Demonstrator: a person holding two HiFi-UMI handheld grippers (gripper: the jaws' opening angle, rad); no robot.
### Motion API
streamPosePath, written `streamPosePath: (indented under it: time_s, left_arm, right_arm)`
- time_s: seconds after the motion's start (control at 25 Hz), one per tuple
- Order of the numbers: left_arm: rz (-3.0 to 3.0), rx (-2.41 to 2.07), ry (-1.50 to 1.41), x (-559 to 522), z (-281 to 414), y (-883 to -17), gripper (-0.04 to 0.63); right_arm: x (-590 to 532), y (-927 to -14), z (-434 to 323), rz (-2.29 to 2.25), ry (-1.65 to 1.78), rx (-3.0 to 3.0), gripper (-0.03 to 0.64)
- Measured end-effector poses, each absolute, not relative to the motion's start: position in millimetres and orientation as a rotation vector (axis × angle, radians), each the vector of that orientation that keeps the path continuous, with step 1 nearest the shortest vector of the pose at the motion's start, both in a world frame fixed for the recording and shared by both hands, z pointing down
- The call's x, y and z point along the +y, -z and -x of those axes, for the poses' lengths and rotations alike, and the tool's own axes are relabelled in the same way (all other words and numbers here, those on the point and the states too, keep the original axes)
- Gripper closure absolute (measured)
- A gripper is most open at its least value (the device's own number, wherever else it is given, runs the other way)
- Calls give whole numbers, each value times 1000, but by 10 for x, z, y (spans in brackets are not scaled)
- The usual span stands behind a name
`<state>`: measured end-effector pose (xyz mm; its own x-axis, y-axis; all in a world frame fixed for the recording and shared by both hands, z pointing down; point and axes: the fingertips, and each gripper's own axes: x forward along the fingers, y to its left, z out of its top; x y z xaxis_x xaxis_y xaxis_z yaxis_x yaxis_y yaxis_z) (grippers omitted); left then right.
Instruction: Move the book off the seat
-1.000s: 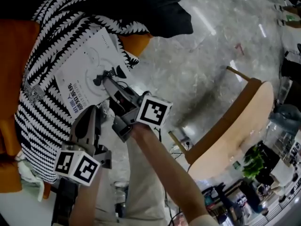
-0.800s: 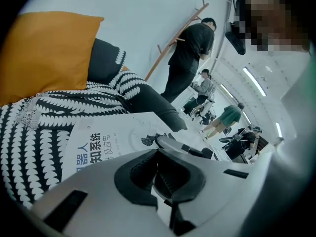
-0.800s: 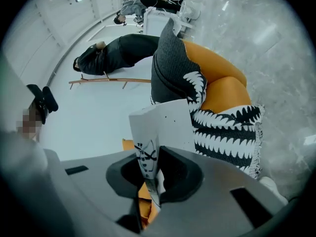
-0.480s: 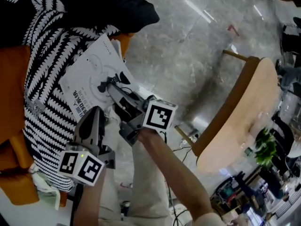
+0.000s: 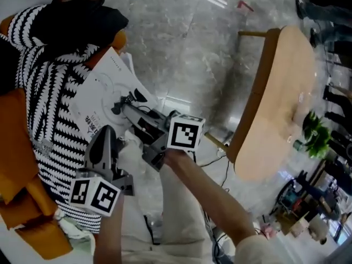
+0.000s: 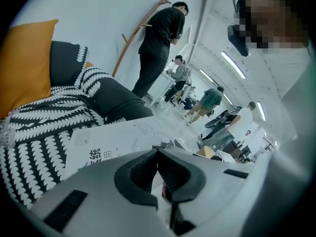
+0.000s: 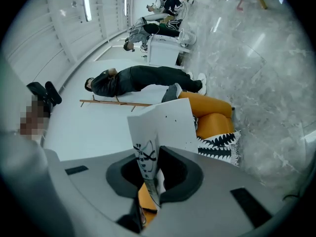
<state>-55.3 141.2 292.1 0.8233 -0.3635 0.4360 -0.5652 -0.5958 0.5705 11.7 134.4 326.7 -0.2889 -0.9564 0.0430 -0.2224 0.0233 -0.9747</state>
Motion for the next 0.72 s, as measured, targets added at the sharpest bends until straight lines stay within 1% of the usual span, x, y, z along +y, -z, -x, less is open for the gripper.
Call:
streamPosePath:
  time_s: [0.12,0.2,0.4,0.52,0.72]
  left_arm:
    - [-2299,-637,-362,1423,452,-2828,586]
    - [-2307,-624,-377,1227,363,-2859,586]
    - [-2108,-769,-458,683,347,-3248,586]
    - [-2125,-732,-472,429,246,-3339,586]
    - [-2134,-696,-481,429,265,-3386,586]
  right_arm:
    - [1412,-3179,-209,1252,1284,1582,571]
    - [1233,-3201,-292,1245,1266,1570,571]
    - [676,-3680,-274,1143,1515,1534,571]
    - [442,-3820,-368,1153,1496,1502,571]
    - [478,-3885,-332,1164,1483,1458,571]
